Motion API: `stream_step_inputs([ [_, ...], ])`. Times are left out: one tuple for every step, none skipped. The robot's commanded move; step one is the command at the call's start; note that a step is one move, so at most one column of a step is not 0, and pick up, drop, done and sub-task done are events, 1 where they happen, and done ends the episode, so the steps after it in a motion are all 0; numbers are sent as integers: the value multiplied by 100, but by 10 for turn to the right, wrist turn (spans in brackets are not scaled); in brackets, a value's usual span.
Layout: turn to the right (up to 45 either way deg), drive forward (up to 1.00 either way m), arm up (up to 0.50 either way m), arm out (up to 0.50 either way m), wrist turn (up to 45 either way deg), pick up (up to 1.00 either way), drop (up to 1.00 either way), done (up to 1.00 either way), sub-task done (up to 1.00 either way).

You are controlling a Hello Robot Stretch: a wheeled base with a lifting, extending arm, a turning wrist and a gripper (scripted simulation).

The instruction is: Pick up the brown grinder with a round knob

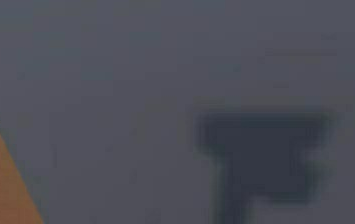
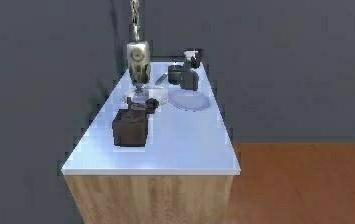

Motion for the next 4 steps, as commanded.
stream_step_inputs([
  [0,0,50,0,0,0,0,0,0],
  [0,0,38,0,0,0,0,0,0],
  [0,0,0,34,0,0,0,0,0],
  [0,0,0,0,450,0,0,0,0],
])
